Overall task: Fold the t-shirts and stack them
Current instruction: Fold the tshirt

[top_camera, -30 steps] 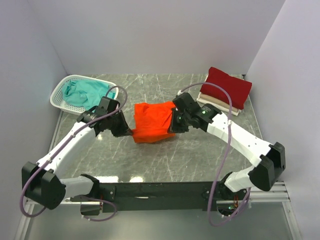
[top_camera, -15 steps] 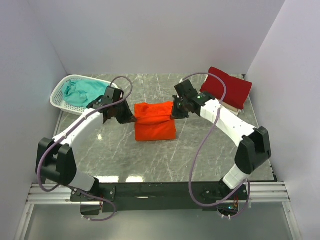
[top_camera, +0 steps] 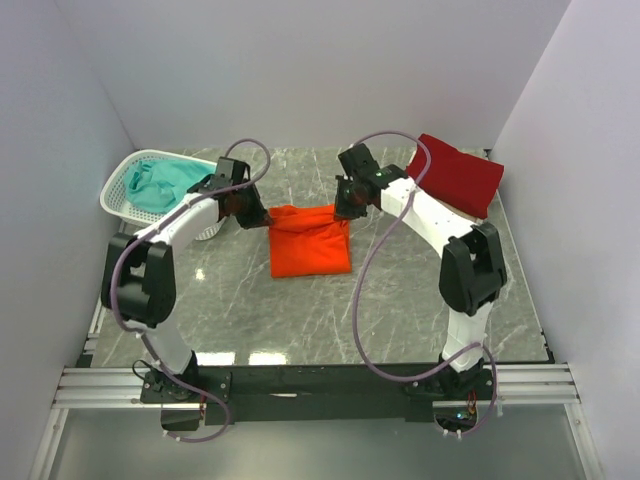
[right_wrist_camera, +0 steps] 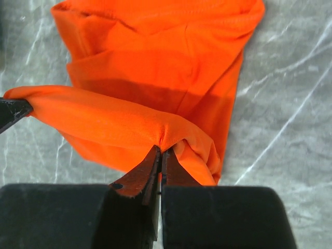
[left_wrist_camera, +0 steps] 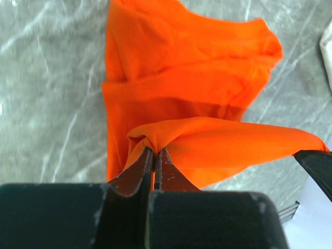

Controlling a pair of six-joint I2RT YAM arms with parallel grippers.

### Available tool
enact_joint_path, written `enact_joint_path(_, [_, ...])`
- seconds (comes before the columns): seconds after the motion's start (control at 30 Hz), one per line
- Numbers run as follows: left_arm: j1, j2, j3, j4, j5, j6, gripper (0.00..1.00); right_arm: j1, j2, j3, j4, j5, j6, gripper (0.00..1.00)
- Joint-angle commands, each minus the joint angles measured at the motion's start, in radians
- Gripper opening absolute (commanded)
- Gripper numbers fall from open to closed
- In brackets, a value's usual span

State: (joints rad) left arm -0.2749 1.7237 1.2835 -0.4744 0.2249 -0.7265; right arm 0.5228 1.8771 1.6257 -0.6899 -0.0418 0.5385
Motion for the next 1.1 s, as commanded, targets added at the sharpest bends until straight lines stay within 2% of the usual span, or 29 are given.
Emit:
enact_joint_path(0.0, [0.016, 0.055, 0.072, 0.060, 0.007, 0.044, 0.00, -0.023, 0.052, 0.077, 0.021, 0.034, -0.028, 0.00])
enact_joint_path(0.4, [0.034, 0.204, 0.210, 0.077, 0.017, 0.039, 0.01, -0.056, 0.183, 0.223, -0.002, 0.063, -0.034, 0.00])
enact_joint_path(0.43, [0.043, 0.217, 0.229, 0.073, 0.017, 0.035, 0.06, -0.061, 0.195, 0.259, -0.006, 0.063, -0.035, 0.02])
enact_joint_path(0.47, [0.046, 0.229, 0.250, 0.054, 0.007, 0.026, 0.18, -0.064, 0.221, 0.284, -0.014, 0.057, -0.040, 0.13])
enact_joint_path(0.5, [0.051, 0.250, 0.296, 0.042, -0.001, 0.021, 0.49, -0.072, 0.231, 0.307, -0.016, 0.046, -0.044, 0.44])
enact_joint_path(0.53, [0.052, 0.255, 0.318, 0.031, -0.013, 0.019, 0.63, -0.076, 0.240, 0.354, -0.019, 0.045, -0.060, 0.56])
enact_joint_path(0.57, [0.052, 0.255, 0.336, 0.025, -0.027, 0.015, 0.73, -0.079, 0.255, 0.379, -0.026, 0.013, -0.070, 0.65])
enact_joint_path(0.6, [0.052, 0.248, 0.355, 0.020, -0.042, 0.016, 0.81, -0.083, 0.257, 0.399, -0.031, -0.018, -0.084, 0.84])
enact_joint_path(0.67, [0.052, 0.229, 0.346, 0.025, -0.048, 0.018, 0.85, -0.093, 0.232, 0.404, -0.019, -0.039, -0.098, 0.85])
enact_joint_path(0.73, [0.051, 0.197, 0.315, 0.043, -0.036, 0.021, 0.86, -0.104, 0.197, 0.334, 0.009, -0.076, -0.115, 0.86])
enact_joint_path(0.8, [0.051, 0.166, 0.251, 0.060, -0.012, 0.030, 0.84, -0.113, 0.137, 0.265, 0.053, -0.111, -0.123, 0.86])
enact_joint_path(1.0, [0.048, 0.102, 0.054, 0.125, 0.022, 0.052, 0.77, -0.138, -0.013, -0.094, 0.205, -0.272, -0.129, 0.88])
enact_joint_path(1.07, [0.048, 0.097, 0.005, 0.144, 0.025, 0.058, 0.74, -0.141, -0.045, -0.159, 0.260, -0.314, -0.132, 0.88])
